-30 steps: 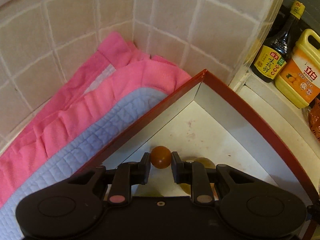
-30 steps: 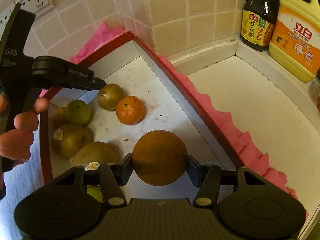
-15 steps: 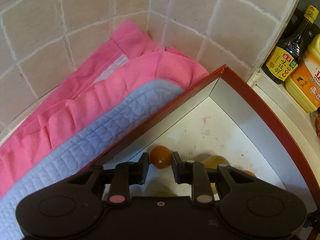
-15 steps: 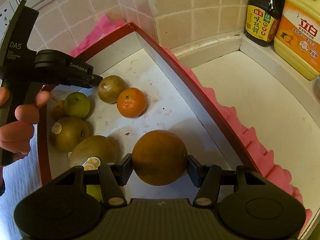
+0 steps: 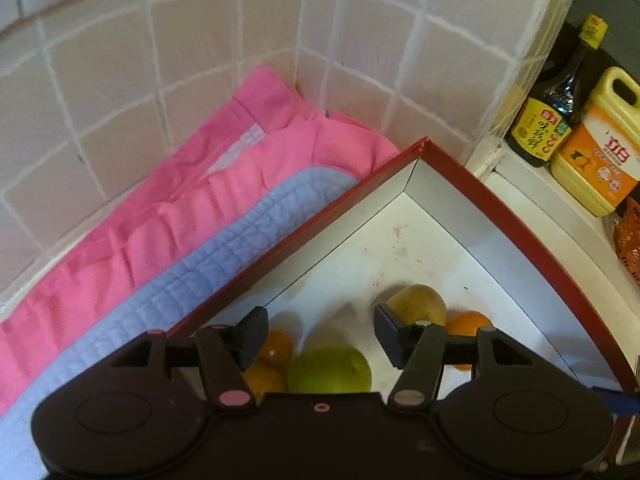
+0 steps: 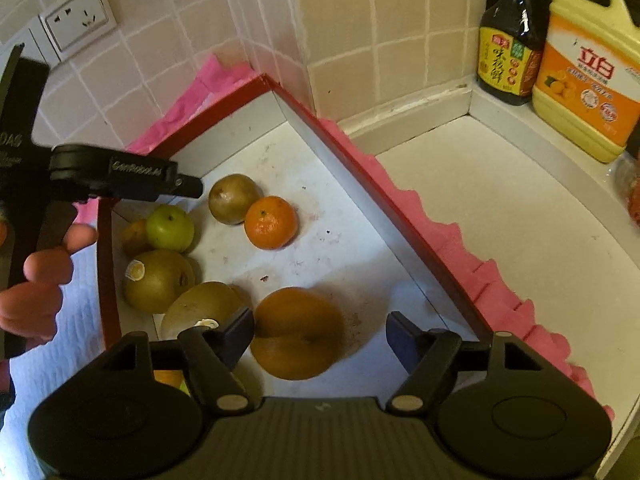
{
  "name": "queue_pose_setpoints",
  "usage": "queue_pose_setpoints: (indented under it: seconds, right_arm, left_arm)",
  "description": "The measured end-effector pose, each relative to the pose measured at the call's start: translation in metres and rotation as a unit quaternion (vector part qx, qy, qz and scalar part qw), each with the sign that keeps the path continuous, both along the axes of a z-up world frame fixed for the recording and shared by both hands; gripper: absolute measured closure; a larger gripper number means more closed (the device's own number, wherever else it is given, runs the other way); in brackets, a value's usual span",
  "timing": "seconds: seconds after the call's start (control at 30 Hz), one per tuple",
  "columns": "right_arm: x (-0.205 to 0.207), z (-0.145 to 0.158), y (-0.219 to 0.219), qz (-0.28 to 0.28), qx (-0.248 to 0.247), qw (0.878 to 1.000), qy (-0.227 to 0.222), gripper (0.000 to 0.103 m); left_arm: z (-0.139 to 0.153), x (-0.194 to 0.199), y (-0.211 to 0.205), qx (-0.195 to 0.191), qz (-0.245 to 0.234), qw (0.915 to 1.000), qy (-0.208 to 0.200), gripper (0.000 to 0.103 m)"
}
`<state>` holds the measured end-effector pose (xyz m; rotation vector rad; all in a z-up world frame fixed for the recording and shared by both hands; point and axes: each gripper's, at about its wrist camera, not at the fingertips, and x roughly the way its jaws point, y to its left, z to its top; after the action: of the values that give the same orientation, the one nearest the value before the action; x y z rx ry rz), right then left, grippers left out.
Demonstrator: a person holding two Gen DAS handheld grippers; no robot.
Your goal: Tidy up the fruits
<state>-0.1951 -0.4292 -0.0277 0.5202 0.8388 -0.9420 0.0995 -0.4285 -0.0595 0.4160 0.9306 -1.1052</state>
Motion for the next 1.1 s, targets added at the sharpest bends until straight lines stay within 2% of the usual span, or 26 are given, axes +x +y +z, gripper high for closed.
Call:
queue_pose_setpoints:
  seconds: [0.2,0.3,0.33,0.5,0.73,0.9,1.1]
  right_arm:
    - [-0.008,0.021,0.021,-0.008,-0.017,1.000,-0.019,0.027]
    - [-0.010,0.034,0.036,-0.004,-0.031,0.999,-0.040,0.024]
    - [-0.010,0.040,0.041,-0.005,-0.033,0.998,-0.049,0.024]
    - [-0.001,0.061,0.068,0.007,-0.049,0.996,-0.078,0.021]
    - [0.021,0.067,0.114,0.026,-0.035,0.994,-0.104,0.021]
    - [0.031,0.071,0.146,0.025,-0.052,0.994,-0.093,0.021]
    - [0.039,0.075,0.186,0.018,-0.109,0.993,-0.051,0.021]
  left_arm:
    - [0.029,-0.004,0.043,-0.035,0.013,0.9993,0.002,0.031]
    - [0.046,-0.001,0.083,-0.072,0.043,0.9953,0.049,0.026]
    - [0.051,-0.003,0.095,-0.082,0.051,0.9939,0.052,0.026]
    - [0.083,-0.020,0.158,-0.114,0.074,0.9908,0.007,0.025]
    - [0.119,-0.045,0.227,-0.136,0.085,0.9857,-0.052,0.024]
    - [0.132,-0.065,0.259,-0.142,0.084,0.9823,-0.088,0.024]
    - [0.127,-0.085,0.286,-0.142,0.093,0.9812,-0.093,0.023]
